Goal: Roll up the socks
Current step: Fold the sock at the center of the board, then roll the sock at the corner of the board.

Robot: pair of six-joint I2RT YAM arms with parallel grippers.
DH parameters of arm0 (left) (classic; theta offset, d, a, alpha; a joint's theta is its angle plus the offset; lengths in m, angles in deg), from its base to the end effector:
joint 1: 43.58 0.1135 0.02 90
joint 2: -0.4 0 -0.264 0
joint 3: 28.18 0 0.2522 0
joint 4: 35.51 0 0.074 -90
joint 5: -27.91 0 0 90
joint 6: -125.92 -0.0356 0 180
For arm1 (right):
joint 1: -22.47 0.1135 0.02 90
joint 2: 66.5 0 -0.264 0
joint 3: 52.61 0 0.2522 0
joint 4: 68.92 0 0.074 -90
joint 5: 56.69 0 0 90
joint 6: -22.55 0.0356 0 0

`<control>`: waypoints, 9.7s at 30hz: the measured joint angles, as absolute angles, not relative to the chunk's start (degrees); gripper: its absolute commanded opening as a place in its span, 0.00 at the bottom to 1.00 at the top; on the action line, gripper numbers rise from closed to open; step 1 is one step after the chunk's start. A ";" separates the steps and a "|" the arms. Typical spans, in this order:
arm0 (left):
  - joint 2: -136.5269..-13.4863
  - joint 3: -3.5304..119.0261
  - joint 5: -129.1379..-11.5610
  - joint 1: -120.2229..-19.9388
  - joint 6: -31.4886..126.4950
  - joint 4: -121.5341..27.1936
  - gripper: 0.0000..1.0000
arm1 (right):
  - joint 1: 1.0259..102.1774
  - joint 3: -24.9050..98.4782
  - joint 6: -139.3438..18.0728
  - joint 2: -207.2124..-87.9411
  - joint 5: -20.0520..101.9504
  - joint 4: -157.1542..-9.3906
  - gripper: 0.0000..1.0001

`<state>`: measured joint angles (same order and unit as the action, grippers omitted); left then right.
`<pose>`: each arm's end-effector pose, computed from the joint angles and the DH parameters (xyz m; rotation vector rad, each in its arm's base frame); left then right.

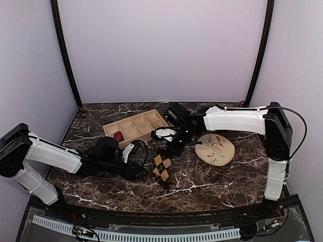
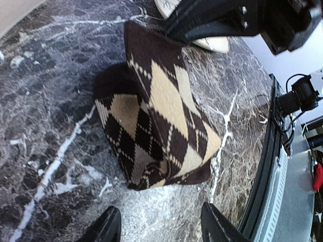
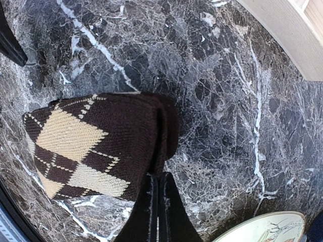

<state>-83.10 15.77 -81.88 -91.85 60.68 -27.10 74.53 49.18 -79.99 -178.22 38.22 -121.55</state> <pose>0.1751 -0.2144 0.1596 0.6834 2.1841 -1.0839 0.2537 0.3304 0.2181 -1.4667 2.2672 0.3318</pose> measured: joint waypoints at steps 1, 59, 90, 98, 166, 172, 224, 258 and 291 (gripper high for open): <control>-83.39 15.05 -82.62 -91.85 60.59 -25.90 0.56 | 74.53 49.16 -79.96 -178.24 38.22 -121.53 0.00; -101.18 16.82 -89.53 -93.97 47.58 -4.92 0.40 | 74.26 48.85 -79.44 -179.33 39.05 -121.70 0.00; -98.91 18.22 -94.58 -94.02 51.45 -14.23 0.12 | 73.67 51.61 -80.29 -182.26 39.50 -121.75 0.00; -98.91 16.23 -95.69 -94.17 52.70 -11.71 0.00 | 73.67 52.22 -80.36 -182.96 39.79 -121.81 0.00; -93.40 8.34 -92.04 -97.23 54.43 -6.31 0.00 | 79.55 20.26 -73.58 -161.28 36.44 -97.70 0.47; -93.16 8.10 -91.98 -97.23 54.67 -6.42 0.00 | 87.49 13.36 -74.21 -159.49 31.59 -92.24 0.47; -91.19 5.13 -91.17 -97.23 55.67 -7.84 0.04 | 97.17 15.57 -80.27 -171.35 29.36 -84.17 0.02; -64.35 -5.60 -72.37 -97.23 61.62 -12.24 0.37 | 94.90 26.69 -76.64 -173.52 40.90 -104.26 0.00; -73.44 0.19 -78.62 -105.43 50.95 -12.98 0.44 | 82.20 46.86 -75.46 -190.26 81.10 -120.87 0.00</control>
<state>-73.44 0.19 -78.62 -105.43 50.95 -12.98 82.20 46.86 -75.46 -190.26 81.10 -120.87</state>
